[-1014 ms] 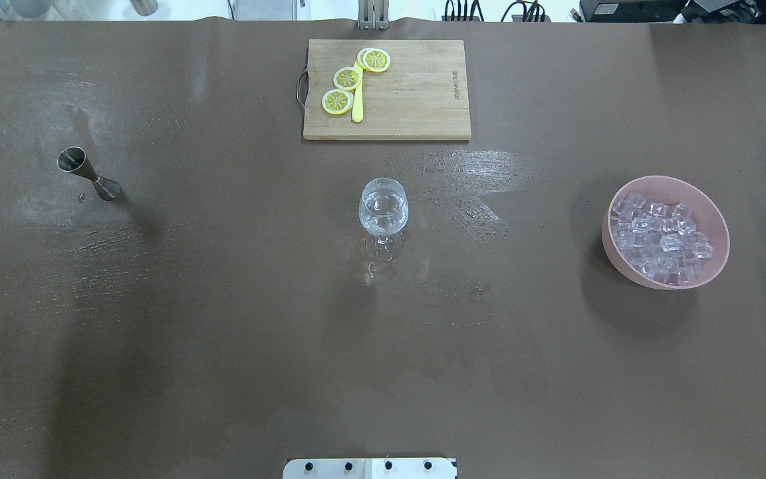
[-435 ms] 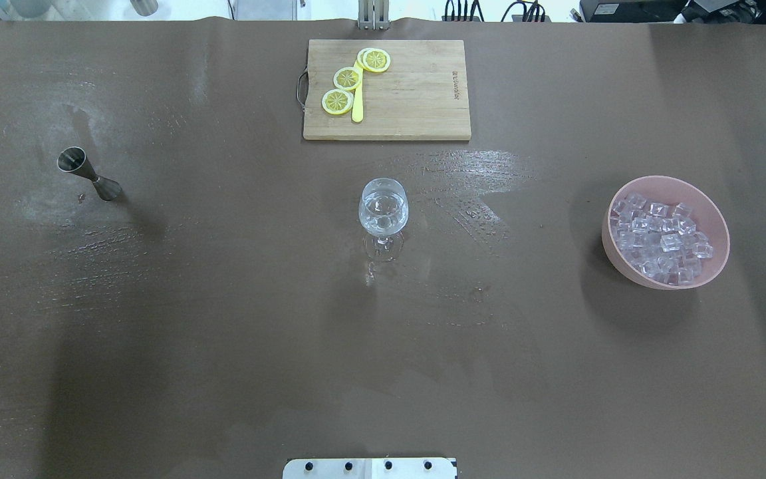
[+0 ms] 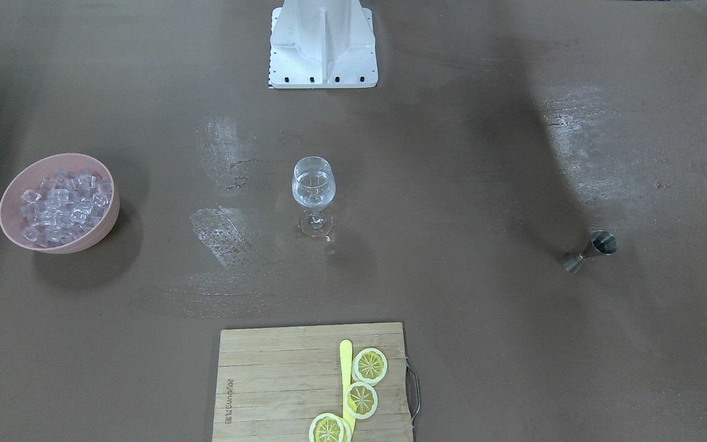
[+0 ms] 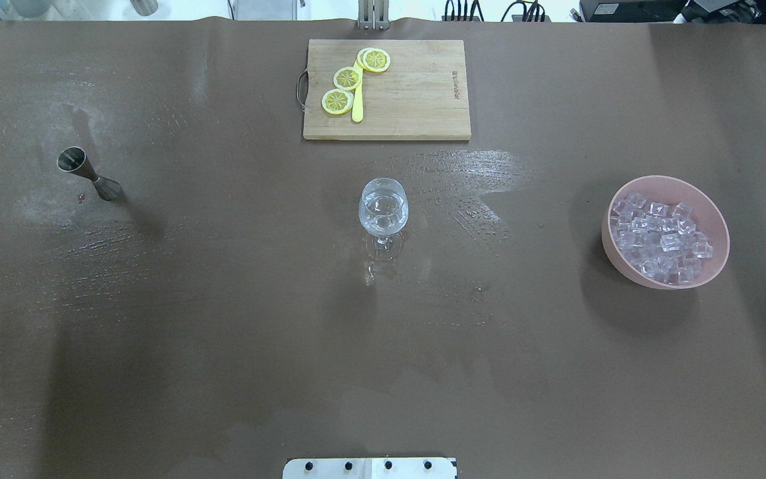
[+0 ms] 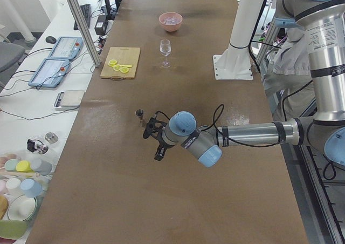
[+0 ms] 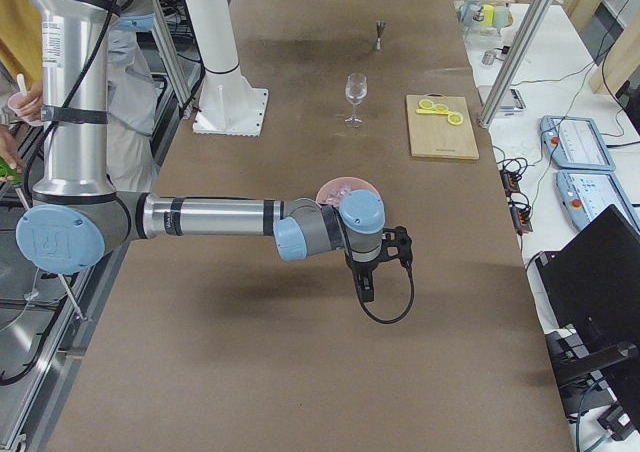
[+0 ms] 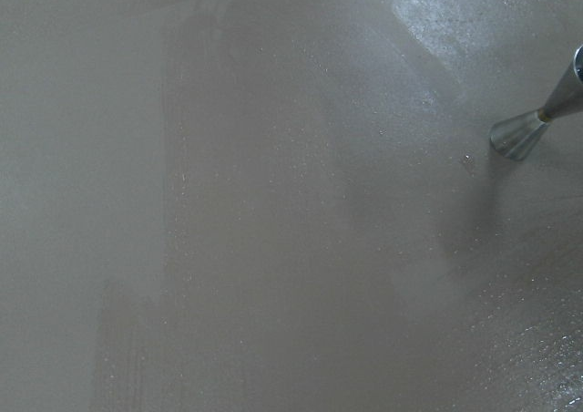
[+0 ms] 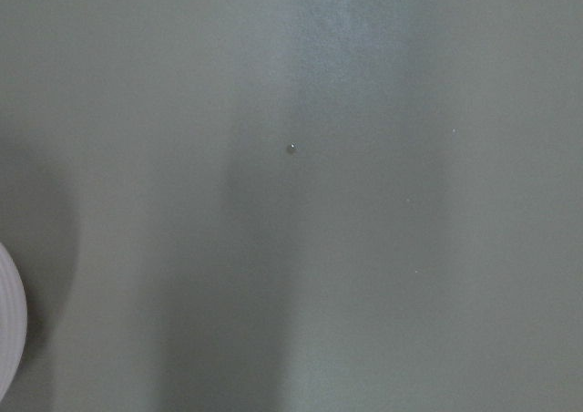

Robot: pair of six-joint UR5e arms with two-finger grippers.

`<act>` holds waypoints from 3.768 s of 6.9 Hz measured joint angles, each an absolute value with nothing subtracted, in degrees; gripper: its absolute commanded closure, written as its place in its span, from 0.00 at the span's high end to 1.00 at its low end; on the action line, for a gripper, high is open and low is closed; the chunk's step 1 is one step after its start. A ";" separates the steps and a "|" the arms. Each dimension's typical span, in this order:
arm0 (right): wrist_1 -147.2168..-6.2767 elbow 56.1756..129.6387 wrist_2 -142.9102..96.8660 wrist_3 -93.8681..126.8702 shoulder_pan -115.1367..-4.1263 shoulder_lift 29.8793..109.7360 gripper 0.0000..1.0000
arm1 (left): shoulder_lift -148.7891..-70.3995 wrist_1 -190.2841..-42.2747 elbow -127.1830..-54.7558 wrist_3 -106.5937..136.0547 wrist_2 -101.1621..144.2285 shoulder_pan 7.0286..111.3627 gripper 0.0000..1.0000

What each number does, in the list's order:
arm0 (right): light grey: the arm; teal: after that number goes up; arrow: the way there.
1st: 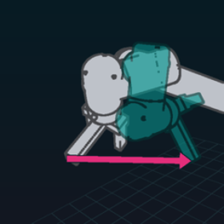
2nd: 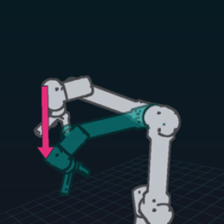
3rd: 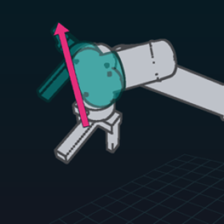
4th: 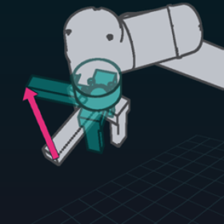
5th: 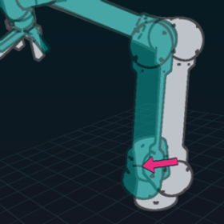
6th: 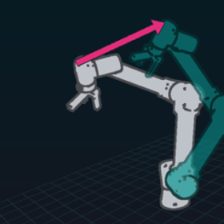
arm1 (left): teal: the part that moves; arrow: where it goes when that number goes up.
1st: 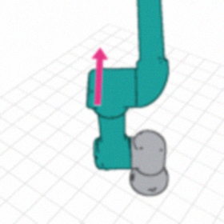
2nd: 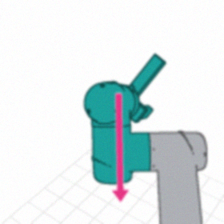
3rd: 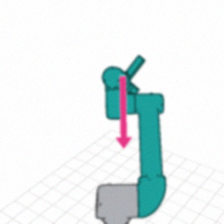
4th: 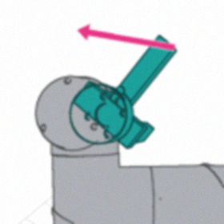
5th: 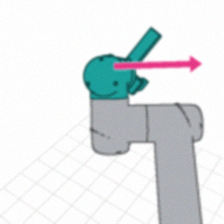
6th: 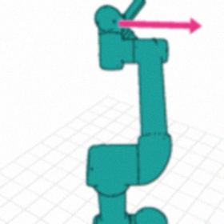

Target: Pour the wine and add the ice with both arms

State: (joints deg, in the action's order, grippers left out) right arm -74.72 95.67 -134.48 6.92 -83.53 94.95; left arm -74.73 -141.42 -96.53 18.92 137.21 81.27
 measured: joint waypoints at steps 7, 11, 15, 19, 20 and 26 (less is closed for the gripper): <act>-72.51 101.64 -134.66 13.85 -82.04 98.12 0.99 | -87.87 -171.30 -76.69 20.58 128.16 72.24 0.98; -72.51 102.04 -134.31 14.31 -80.83 97.92 1.00 | -91.87 -179.96 -71.73 20.36 123.41 63.22 0.97; -72.57 102.57 -134.24 14.35 -80.67 97.69 1.00 | -95.32 -183.93 -69.34 19.92 117.32 56.80 0.97; -72.55 103.15 -134.22 14.42 -80.60 97.82 0.99 | -96.77 -187.67 -66.11 24.24 113.98 55.80 0.98; -72.54 103.27 -134.21 14.41 -80.60 97.87 1.00 | -96.88 -188.28 -65.76 26.34 112.04 54.79 0.98; -72.56 104.35 -134.21 14.56 -80.60 98.43 1.00 | -98.38 -191.46 -64.13 28.99 105.21 50.31 0.97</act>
